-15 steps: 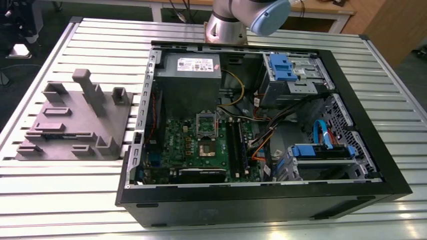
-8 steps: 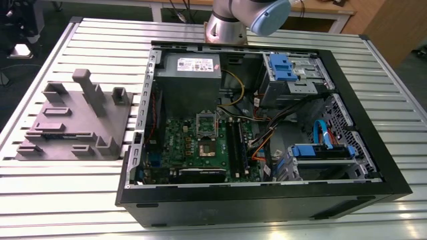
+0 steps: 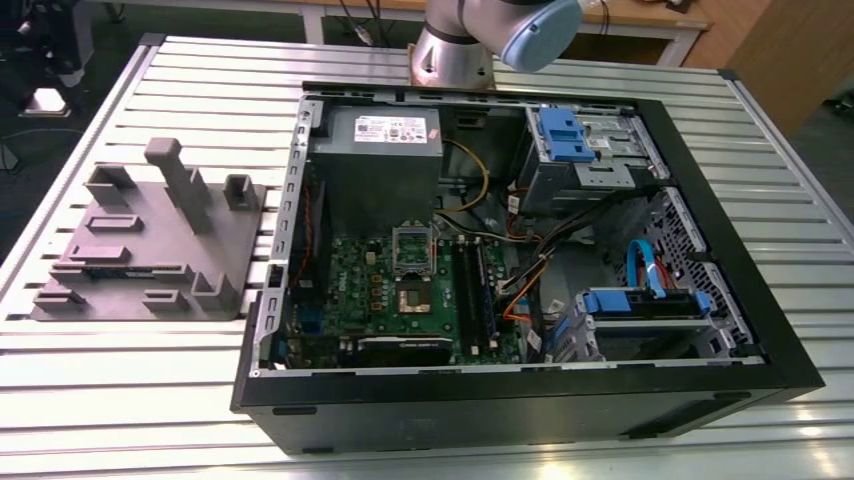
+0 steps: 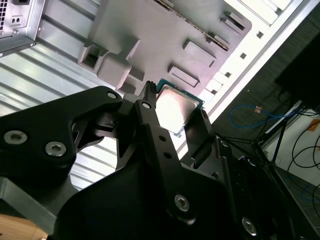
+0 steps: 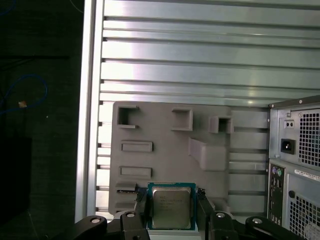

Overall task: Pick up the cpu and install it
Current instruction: 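Pick up the cpu and move it towards the insertion slot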

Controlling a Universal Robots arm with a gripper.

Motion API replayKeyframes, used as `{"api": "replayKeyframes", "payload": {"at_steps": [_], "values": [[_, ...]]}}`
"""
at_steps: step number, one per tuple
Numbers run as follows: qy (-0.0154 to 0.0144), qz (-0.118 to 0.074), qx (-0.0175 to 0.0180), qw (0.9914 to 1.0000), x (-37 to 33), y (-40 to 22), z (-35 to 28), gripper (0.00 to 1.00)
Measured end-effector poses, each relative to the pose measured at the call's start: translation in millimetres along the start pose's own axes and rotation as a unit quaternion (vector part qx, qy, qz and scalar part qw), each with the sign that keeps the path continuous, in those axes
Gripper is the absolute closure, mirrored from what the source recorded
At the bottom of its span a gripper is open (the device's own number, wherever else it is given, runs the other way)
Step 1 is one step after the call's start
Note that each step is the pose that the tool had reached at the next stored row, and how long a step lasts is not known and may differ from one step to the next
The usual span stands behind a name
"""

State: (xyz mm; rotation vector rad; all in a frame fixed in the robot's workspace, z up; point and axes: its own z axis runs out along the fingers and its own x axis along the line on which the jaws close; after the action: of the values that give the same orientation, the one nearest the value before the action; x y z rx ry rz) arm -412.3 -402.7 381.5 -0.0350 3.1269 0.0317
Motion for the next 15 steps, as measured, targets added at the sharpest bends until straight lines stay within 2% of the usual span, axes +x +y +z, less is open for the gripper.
{"api": "replayKeyframes", "payload": {"at_steps": [15], "values": [[0.0, 0.0, 0.0, 1.0, -8.1, -0.2, 0.1, 0.53]]}}
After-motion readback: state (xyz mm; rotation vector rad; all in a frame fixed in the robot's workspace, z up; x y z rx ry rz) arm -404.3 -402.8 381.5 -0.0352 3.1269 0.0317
